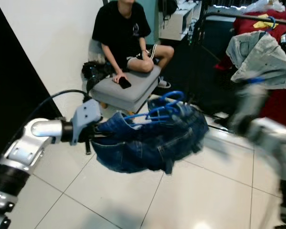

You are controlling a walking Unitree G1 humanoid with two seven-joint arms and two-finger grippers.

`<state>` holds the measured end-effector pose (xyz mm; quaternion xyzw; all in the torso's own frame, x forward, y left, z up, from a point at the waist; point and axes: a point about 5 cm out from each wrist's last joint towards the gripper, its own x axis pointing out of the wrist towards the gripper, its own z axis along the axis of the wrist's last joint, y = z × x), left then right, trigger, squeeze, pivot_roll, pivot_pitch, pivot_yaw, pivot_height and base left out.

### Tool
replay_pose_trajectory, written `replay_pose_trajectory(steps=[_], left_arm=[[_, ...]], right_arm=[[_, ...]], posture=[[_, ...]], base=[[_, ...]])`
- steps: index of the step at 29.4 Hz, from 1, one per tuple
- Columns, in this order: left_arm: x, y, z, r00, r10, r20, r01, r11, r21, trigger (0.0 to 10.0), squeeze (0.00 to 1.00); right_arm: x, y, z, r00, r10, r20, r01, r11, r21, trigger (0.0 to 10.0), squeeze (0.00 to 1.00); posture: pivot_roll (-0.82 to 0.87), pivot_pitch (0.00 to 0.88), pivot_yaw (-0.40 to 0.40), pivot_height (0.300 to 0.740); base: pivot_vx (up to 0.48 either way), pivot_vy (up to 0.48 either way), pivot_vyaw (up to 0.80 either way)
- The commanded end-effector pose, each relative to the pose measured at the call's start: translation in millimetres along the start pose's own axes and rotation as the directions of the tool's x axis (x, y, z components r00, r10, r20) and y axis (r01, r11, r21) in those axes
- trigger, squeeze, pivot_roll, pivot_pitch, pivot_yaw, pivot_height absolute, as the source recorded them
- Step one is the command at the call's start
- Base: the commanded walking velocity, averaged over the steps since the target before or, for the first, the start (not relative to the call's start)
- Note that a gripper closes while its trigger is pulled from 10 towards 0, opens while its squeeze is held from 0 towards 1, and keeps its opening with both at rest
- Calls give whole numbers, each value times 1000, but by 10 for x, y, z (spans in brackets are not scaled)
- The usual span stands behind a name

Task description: Hang hanger

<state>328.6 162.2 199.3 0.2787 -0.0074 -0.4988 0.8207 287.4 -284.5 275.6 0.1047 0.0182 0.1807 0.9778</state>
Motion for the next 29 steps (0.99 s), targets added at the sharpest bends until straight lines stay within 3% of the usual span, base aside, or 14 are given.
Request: replay_pose_trajectory(steps=[1,5,7,8,11,12,13,14,15,17,18,19,22,29], left_arm=[[-34,36,69,999,-19,38,19,1000,2,0,0],[-25,13,63,997,-62,39,61,998,4,0,0],[-25,13,63,997,-62,39,61,998,4,0,0],[-28,5,75,995,-85,49,85,996,2,0,0],[-37,-3,102,991,-117,72,118,993,-6,0,0],[-48,-5,151,983,-152,107,155,988,-21,0,0],[-48,-5,151,983,-152,107,155,988,-21,0,0],[-55,-7,188,975,-176,133,182,983,-32,0,0],[-58,-11,235,966,-202,164,212,976,-42,0,0],[-58,-11,235,966,-202,164,212,976,-42,0,0],[-58,-14,272,957,-223,185,236,971,-48,0,0],[-58,-14,272,957,-223,185,236,971,-48,0,0],[-87,-43,407,913,-324,247,342,939,-31,0,0],[-166,-90,480,858,-436,271,451,893,11,0,0]], right_arm=[[-184,-98,221,994,3,107,0,1000,-29,10000,1000],[-453,-138,484,982,39,186,-23,996,-91,10000,1000],[-453,-138,484,982,39,186,-23,996,-91,10000,1000],[-574,-99,507,983,101,152,-78,986,-147,10000,1000],[-685,-9,445,980,192,44,-178,960,-214,10000,1000],[-763,108,326,953,292,-85,-304,923,-237,10000,816],[-763,108,326,953,292,-85,-304,923,-237,10000,816],[-812,198,232,915,361,-178,-396,888,-234,10000,647],[-839,295,133,868,428,-253,-482,849,-218,10000,0],[-839,295,133,868,428,-253,-482,849,-218,10000,0],[-849,362,71,831,473,-292,-536,820,-201,10000,0],[-849,362,71,831,473,-292,-536,820,-201,10000,0],[-821,500,-116,725,542,-425,-650,742,-162,10000,0],[-817,495,-136,684,549,-481,-685,711,-162,10000,0]], posture=[[-29,51,19,740],[-32,46,18,740],[-32,46,18,740],[-37,40,19,740],[-42,44,19,740],[-46,47,19,740],[-46,47,19,740],[-48,48,20,740],[-48,50,21,740],[-48,50,21,740],[-45,50,23,740],[-45,50,23,740],[-40,54,23,740],[-38,56,22,740]], base=[[0,0,0],[0,0,0],[0,0,0],[0,0,0],[0,0,0],[0,0,0],[0,0,0],[0,0,0],[0,0,0],[0,0,0],[0,0,0],[0,0,0],[0,0,0],[0,0,0]])
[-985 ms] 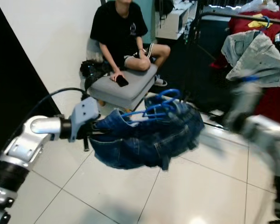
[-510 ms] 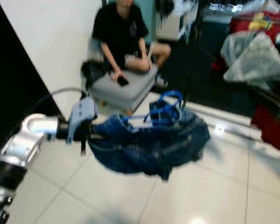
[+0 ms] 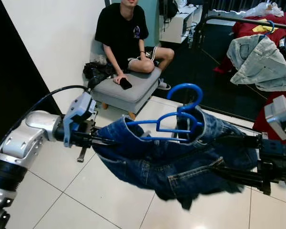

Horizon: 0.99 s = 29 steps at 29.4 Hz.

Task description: Hang hanger

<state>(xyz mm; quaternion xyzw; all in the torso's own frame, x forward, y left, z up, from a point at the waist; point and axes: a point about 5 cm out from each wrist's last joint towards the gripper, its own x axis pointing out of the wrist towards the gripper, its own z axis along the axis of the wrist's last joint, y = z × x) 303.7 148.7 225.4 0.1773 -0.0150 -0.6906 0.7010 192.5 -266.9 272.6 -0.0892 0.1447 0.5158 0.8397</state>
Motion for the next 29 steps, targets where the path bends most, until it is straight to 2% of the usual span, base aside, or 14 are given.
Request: replay_pose_trajectory(steps=[1,6,13,20,25,29], left_arm=[[-59,-7,144,999,-41,35,39,998,47,0,0],[-93,-63,198,992,-119,35,117,992,50,0,0],[-92,-52,211,991,-135,20,134,990,52,0,0],[-111,-48,208,990,-139,11,138,989,48,0,0],[-114,-47,207,990,-138,11,137,989,46,0,0],[-115,-42,212,991,-133,11,132,990,47,0,0]], right_arm=[[11,4,4,1000,13,-18,-14,1000,-15,10000,0],[-18,31,24,998,48,-33,-50,998,-38,10000,0],[-41,43,201,996,78,52,-74,994,-83,10000,0],[-138,64,445,982,102,157,-79,986,-144,10000,0],[-146,64,456,981,105,162,-82,986,-146,10000,0],[-122,43,364,991,81,105,-67,989,-131,10000,0]], posture=[[-38,56,22,740],[-36,58,22,740],[-34,58,23,740],[-34,60,23,740],[-33,60,22,740],[-33,62,22,740]], base=[[0,0,0],[0,0,0],[0,0,0],[0,0,0],[0,0,0],[0,0,0]])
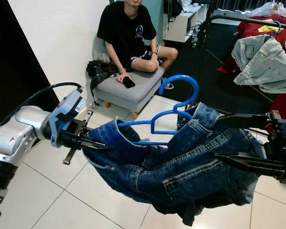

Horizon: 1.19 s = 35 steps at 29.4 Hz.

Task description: Hang hanger

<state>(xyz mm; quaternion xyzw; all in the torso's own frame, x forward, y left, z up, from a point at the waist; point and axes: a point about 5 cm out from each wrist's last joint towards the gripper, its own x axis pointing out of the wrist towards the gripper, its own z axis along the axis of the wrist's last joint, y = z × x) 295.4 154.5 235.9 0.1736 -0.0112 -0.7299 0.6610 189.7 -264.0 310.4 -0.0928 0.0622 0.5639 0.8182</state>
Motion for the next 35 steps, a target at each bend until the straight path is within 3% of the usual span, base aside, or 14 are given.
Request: replay_pose_trajectory(steps=[1,4,11,12,15,17,21,23,25,26,30,32,33,35], left_arm=[[-30,7,105,1000,-22,-4,22,999,43,0,0],[-38,12,118,1000,-20,-1,20,999,46,0,0],[-48,18,125,1000,-17,-2,17,999,50,0,0],[-55,21,138,1000,-16,5,16,998,56,0,0],[-55,21,138,1000,-16,5,16,998,56,0,0],[-39,0,189,999,-39,33,37,997,73,0,0],[-32,-12,208,998,-51,42,48,996,79,0,0],[-29,-20,207,998,-58,38,55,995,81,0,0],[-39,-19,175,998,-52,17,51,996,75,0,0],[-39,-19,175,998,-52,17,51,996,75,0,0],[-42,-16,168,999,-49,13,48,996,74,0,0],[-22,-13,179,998,-52,21,50,996,79,0,0],[-10,-13,187,998,-56,26,54,995,82,0,0],[0,-15,193,998,-63,30,61,994,86,0,0]], right_arm=[[-6,4,4,1000,-11,-29,10,1000,-18,10000,0],[4,0,-101,995,-32,-97,31,999,-6,10000,0],[-11,-7,-76,997,-48,-67,48,999,0,10000,0],[-43,-111,-100,987,-141,-72,140,990,-14,10000,0],[-43,-111,-100,987,-141,-72,140,990,-14,10000,0],[-15,-204,-264,967,-216,-138,214,976,-28,10000,0],[9,-212,-322,962,-221,-159,219,975,-31,10000,0],[35,-197,-275,975,-200,-94,199,980,-12,10000,0],[33,-159,-111,988,-149,49,149,989,18,10000,0],[33,-159,-111,988,-149,49,149,989,18,10000,0],[63,-136,-180,991,-134,-20,134,991,11,10000,0],[111,-137,-343,983,-131,-129,135,991,20,10000,0],[138,-115,-382,986,-106,-132,111,993,37,0,0],[159,-93,-399,989,-81,-122,88,995,50,0,0]], posture=[[-33,62,22,740],[-32,63,21,740],[-32,64,21,740],[-35,64,19,740],[-35,64,19,740],[-32,64,18,740],[-32,64,18,740],[-26,64,19,740],[-26,65,19,740],[-26,65,19,740],[-29,65,18,740],[-31,65,17,740],[-29,65,18,740],[-28,64,17,740]], base=[[0,0,0],[0,0,0],[0,0,0],[0,0,0],[0,0,0],[0,0,0],[0,0,0],[0,0,0],[0,0,0],[0,0,0],[0,0,0],[0,0,0],[0,0,0],[0,0,0]])
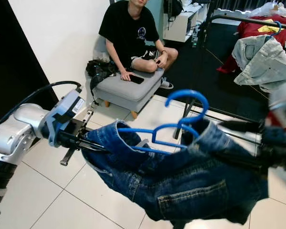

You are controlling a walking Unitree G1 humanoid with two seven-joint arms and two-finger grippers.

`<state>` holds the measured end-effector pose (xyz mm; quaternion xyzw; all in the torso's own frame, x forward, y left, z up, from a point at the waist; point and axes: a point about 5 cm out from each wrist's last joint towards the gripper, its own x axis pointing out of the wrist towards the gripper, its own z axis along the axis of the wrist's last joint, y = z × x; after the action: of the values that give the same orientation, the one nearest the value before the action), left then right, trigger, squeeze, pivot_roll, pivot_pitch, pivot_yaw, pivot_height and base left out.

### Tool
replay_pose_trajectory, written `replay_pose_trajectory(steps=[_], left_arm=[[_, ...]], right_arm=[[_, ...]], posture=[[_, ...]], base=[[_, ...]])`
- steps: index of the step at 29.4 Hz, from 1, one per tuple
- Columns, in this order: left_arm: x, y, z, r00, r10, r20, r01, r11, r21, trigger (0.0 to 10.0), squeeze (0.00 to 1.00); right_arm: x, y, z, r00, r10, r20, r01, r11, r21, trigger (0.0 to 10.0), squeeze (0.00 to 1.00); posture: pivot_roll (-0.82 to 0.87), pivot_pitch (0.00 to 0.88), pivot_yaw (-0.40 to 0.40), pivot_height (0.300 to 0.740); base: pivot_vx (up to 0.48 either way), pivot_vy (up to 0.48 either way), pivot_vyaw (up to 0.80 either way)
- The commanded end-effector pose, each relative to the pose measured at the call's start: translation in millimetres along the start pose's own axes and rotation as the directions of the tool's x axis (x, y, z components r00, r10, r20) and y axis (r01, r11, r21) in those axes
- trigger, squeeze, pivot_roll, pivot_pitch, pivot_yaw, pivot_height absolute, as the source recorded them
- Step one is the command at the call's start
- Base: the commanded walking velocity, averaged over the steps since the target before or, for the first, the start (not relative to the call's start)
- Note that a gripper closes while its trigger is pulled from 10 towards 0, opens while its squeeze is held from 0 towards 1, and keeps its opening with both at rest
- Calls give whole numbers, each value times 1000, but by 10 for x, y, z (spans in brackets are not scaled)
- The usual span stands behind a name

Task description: Hang hanger

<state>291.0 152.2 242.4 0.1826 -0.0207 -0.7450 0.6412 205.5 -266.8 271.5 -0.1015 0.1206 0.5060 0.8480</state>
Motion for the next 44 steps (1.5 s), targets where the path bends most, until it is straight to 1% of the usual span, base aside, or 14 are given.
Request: replay_pose_trajectory(steps=[1,16,17,18,19,22,23,27,29,31,34,36,42,44], left_arm=[[-2,10,121,999,-23,29,22,998,57,0,0],[108,35,210,991,-118,54,110,986,128,0,0],[112,40,222,990,-127,59,119,985,125,314,0],[105,50,239,988,-133,77,125,987,97,3882,451],[94,63,250,987,-132,90,126,990,69,4706,706],[87,71,256,987,-131,98,126,991,50,4706,706],[73,68,253,986,-131,102,128,991,34,9569,1000],[55,76,250,987,-119,106,116,993,36,10000,1000],[-7,139,243,992,-65,109,60,997,45,10000,1000],[-125,244,238,992,37,123,-43,998,51,10000,1000],[-200,285,241,987,86,136,-93,995,47,10000,1000],[-409,351,233,962,203,181,-209,978,12,10000,1000],[-618,349,143,938,302,171,-299,953,-42,10000,1000],[-618,349,143,938,302,171,-299,953,-42,10000,1000]], right_arm=[[54,58,-1,998,54,11,-54,999,-4,0,0],[150,174,-64,982,185,-25,-184,982,47,0,0],[158,173,-66,982,188,-25,-186,981,45,0,0],[165,172,-66,982,186,-25,-185,982,44,0,0],[169,171,-66,983,184,-23,-183,982,42,0,0],[172,171,-65,983,182,-22,-181,983,42,0,0],[176,170,-63,984,176,-22,-175,984,39,0,0],[180,170,-64,985,169,-19,-168,985,38,0,0],[189,131,-93,992,127,-20,-126,991,37,0,0],[202,63,-142,998,57,-19,-56,998,38,0,0],[210,33,-165,1000,23,-12,-22,999,46,0,0],[225,-47,-246,998,-69,-8,69,995,76,0,0],[231,-100,-342,989,-145,-13,145,984,104,0,0],[231,-100,-342,989,-145,-13,145,984,104,0,0]], posture=[[-28,64,17,740],[-31,61,12,740],[-31,60,13,740],[-32,60,14,740],[-32,60,14,740],[-32,60,14,740],[-34,62,17,740],[-35,67,16,740],[-33,64,14,740],[-31,68,14,740],[-31,69,14,740],[-32,69,18,740],[-32,71,13,740],[-32,71,13,740]], base=[[0,0,0],[0,0,0],[0,0,0],[0,0,0],[0,0,0],[0,0,0],[0,0,0],[0,0,0],[0,0,0],[0,0,0],[0,0,0],[0,0,0],[0,0,0],[0,0,0]])
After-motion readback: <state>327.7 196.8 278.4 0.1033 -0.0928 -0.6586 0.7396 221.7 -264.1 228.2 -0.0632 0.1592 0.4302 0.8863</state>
